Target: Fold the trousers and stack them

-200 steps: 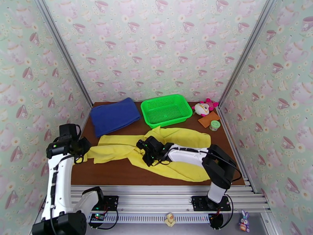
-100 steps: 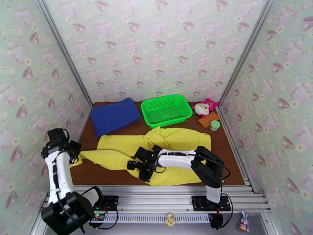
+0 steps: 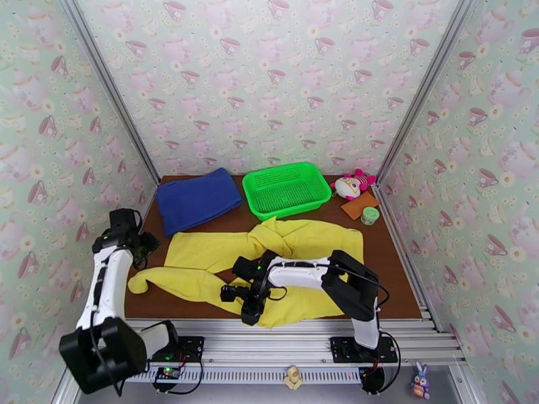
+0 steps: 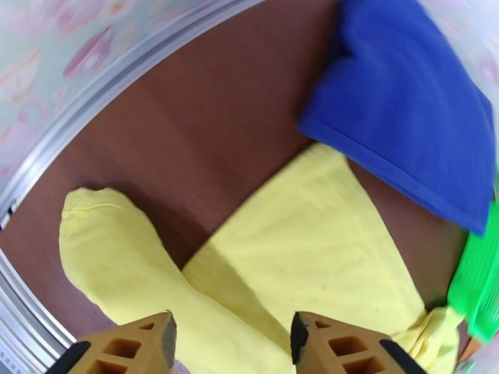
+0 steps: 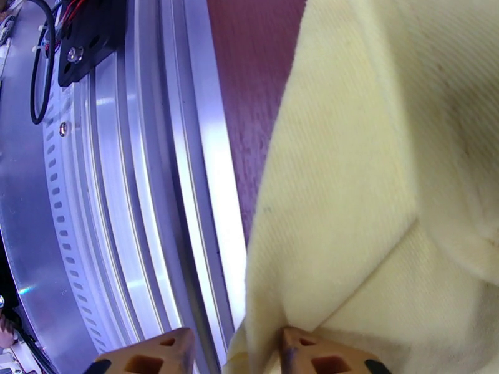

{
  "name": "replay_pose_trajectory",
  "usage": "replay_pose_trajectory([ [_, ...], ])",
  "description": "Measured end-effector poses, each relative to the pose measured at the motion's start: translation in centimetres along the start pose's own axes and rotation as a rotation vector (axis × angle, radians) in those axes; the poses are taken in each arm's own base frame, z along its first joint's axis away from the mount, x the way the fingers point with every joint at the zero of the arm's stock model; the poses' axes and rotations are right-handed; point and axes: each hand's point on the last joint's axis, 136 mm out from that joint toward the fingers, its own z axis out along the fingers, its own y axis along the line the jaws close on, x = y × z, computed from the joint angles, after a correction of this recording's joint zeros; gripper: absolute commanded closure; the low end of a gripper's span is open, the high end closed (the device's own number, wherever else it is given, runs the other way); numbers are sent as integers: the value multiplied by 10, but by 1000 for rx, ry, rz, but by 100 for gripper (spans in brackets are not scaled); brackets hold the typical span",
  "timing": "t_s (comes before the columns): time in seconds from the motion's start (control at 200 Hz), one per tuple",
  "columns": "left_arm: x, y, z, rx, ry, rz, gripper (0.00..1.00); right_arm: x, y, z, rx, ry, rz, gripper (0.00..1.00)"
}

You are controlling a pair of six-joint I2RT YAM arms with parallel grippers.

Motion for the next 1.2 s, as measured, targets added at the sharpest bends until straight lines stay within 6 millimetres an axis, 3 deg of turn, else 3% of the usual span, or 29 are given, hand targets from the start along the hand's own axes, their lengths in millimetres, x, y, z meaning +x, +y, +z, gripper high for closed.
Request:
replay_pose_trajectory([
  [0.145,78,-51,-43,185,54,257,44,-5,4,-23,24,-87,-16,58],
  [0.225,109,-69,-55,269,111,318,44,-12,-3,-43,66,-164,-2,59],
  [0.356,170,-68,-41,266,235,389,44,-20,-38,-79,203,-301,75,57],
  [0.501,221,-48,-16,170,338,431,44,-17,-75,-90,283,-340,185,58],
  [0.771,263,-61,-12,223,369,409,42,-1,-99,-54,285,-232,278,60],
  [0.992,285,-46,10,168,393,393,41,-2,-100,-54,287,-230,286,60],
  [1.197,289,-61,16,211,382,350,39,-2,-100,-53,281,-222,293,66],
])
